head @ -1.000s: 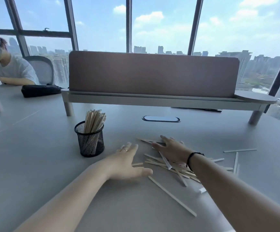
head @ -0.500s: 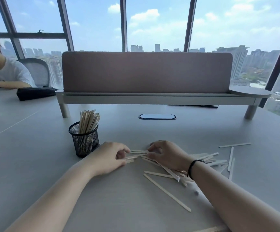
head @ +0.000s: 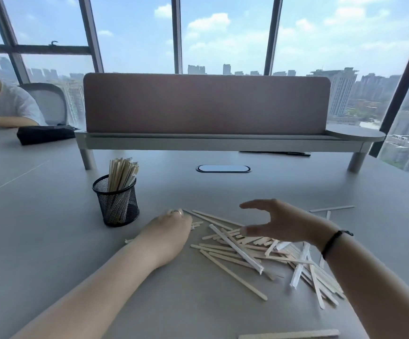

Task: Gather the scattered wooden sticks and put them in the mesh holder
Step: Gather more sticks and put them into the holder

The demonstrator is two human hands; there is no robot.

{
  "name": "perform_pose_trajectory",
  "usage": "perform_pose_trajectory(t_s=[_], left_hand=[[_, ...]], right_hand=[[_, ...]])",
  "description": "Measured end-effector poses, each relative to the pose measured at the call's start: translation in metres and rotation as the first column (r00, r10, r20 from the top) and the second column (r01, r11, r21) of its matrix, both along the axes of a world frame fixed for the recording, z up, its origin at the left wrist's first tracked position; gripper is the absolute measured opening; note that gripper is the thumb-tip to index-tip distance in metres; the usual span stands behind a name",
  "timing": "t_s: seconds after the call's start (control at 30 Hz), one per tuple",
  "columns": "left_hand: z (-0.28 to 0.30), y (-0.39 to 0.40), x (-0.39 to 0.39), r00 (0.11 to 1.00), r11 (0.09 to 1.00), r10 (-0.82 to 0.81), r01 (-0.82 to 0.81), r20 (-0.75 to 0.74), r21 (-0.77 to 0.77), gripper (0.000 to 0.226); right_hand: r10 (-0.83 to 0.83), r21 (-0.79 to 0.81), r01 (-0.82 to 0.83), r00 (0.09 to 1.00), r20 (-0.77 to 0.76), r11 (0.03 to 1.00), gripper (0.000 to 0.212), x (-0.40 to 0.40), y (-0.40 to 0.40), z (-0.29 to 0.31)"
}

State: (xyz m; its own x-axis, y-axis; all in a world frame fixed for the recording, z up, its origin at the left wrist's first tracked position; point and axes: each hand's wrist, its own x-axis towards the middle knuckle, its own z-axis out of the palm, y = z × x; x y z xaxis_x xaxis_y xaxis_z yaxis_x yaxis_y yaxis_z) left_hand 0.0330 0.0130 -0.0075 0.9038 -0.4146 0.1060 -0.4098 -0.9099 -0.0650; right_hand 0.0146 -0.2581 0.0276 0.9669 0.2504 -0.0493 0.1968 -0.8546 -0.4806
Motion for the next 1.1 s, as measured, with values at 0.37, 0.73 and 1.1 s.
perform_pose_trajectory(t_s=[0.37, 0.73, 1.1], left_hand=[[0.002, -0.005, 0.001, 0.998, 1.000, -0.011, 0.012, 0.054, -0.010, 0.026], [-0.020, 0.007, 0.009, 0.992, 0.907, -0.046, 0.091, 0.117, -0.411, 0.041], [-0.018, -0.012, 0.016, 0.977, 0.966, -0.042, -0.014, -0.209, -0.258, 0.079]], right_hand=[[-0.071, -0.269, 0.001, 0.966, -0.248, 0.963, 0.142, -0.025, -0.069, -0.025], [0.130, -0.085, -0.134, 0.990, -0.059, 0.987, 0.129, -0.034, -0.002, -0.020], [0.486, -0.302, -0.440, 0.869, 0.093, 0.845, 0.138, -0.057, 0.052, -0.029]])
